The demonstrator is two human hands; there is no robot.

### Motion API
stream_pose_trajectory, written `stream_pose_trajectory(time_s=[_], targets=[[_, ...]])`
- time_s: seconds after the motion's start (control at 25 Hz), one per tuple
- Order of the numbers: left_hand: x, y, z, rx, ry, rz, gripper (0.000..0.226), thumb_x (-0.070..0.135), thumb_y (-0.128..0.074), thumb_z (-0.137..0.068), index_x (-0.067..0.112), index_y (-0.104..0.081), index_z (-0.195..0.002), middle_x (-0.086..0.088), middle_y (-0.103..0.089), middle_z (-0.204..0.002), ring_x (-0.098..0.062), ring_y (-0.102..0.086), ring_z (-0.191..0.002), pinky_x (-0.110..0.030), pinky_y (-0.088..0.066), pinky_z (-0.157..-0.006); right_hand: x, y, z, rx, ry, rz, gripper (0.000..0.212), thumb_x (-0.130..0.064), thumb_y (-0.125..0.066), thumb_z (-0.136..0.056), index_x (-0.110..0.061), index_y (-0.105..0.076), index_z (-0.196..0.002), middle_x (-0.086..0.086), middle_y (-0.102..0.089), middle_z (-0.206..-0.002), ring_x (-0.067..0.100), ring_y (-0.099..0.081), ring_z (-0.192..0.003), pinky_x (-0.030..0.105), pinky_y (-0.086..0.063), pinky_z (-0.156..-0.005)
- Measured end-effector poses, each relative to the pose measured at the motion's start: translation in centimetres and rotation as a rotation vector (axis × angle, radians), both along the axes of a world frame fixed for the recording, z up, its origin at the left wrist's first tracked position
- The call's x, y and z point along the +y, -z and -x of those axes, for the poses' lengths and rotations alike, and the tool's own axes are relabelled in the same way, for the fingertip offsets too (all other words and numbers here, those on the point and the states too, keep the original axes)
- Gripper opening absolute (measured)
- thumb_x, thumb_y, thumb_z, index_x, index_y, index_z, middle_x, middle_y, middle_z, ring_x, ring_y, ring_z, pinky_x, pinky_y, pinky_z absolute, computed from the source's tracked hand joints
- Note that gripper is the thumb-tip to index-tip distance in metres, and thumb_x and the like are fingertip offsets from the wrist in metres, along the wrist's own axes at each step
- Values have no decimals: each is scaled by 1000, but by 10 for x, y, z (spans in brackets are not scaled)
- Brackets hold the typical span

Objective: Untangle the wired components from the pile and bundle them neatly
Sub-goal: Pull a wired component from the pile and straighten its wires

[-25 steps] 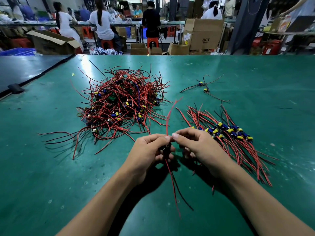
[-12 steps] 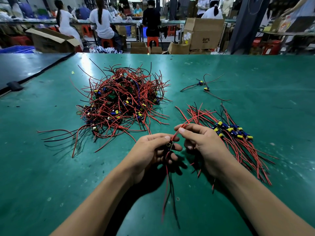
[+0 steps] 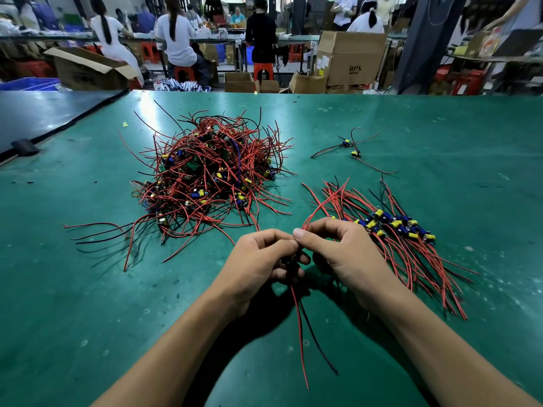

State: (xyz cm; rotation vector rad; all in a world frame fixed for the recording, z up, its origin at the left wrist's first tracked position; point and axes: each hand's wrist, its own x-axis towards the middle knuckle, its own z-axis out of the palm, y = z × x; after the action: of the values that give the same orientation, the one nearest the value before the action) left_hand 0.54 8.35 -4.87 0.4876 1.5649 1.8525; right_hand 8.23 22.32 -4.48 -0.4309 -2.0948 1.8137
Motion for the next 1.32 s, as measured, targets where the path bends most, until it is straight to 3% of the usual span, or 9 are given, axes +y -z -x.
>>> stream_pose_trajectory(time_s=[0.16,0.28,0.4,0.48,0.72,0.88,1.04,1.16,1.32], targets=[[0,-1,-2,35,18,37,9,3,-60,-91,2,-66,-84,-17,-72,-76,-26,-66,-56,-25,-54,-55,1,0,0,-4,-10,4,10,-26,-75,-89,-20,-75,-81,-2,-68,-75,10,-59,-62,30,-53,-63],[1,0,-3,40,29,53,15,3,-60,-89,2,-71,-79,-15,-69,-70,-25,-63,-56,-31,-50,-60,-3,-1,-1,-33,-82,165,6,-24,-73,-90,-18,-76,-89,3,-69,-80,14,-58,-60,25,-52,-54],[1,0,-5,79,22,61,14,5,-62,-88,-4,-69,-79,-15,-66,-66,-24,-58,-55,-32,-46,-61,-6,0,-1,-87,-146,219,16,-29,-73,-90,-15,-78,-97,13,-75,-88,17,-66,-68,26,-56,-58],[1,-1,-5,100,25,69,18,3,-61,-87,4,-69,-72,-12,-64,-63,-24,-55,-54,-29,-45,-57,-5,0,0,-96,-114,167,18,-29,-71,-91,-13,-79,-94,16,-76,-91,17,-67,-72,27,-57,-64],[4,-4,-5,116,48,110,21,0,-59,-88,8,-64,-69,-9,-60,-58,-18,-50,-45,-22,-41,-44,3,-5,6,-74,120,-250,16,-28,-69,-93,-17,-80,-90,-13,-73,-83,-13,-58,-68,3,-40,-65],[5,-3,-5,135,65,100,17,1,-59,-88,7,-64,-72,-8,-61,-58,-17,-50,-45,-22,-40,-44,4,-1,8,-29,221,-301,25,-31,-61,-98,-16,-78,-87,-20,-51,-46,-1,-48,-44,10,-33,-48],[5,0,-6,142,26,96,20,5,-60,-89,11,-70,-73,-7,-61,-58,-14,-50,-44,-20,-40,-43,-1,-1,10,-6,83,156,38,-30,-53,-103,-12,-73,-76,-1,-46,-60,9,-37,-39,18,-30,-42],[5,2,-8,161,5,80,22,9,-61,-90,13,-72,-71,-9,-61,-57,-15,-50,-43,-18,-40,-43,2,-5,10,-37,-6,441,38,-29,-55,-102,-11,-75,-74,-1,-46,-62,8,-33,-38,18,-30,-38],[7,4,-7,229,-40,75,17,9,-59,-92,-1,-66,-80,-9,-58,-59,-20,-51,-48,-22,-41,-45,-6,-4,3,-130,-100,382,32,-39,-66,-93,-10,-77,-86,-4,-45,-51,6,-33,-35,15,-26,-37]])
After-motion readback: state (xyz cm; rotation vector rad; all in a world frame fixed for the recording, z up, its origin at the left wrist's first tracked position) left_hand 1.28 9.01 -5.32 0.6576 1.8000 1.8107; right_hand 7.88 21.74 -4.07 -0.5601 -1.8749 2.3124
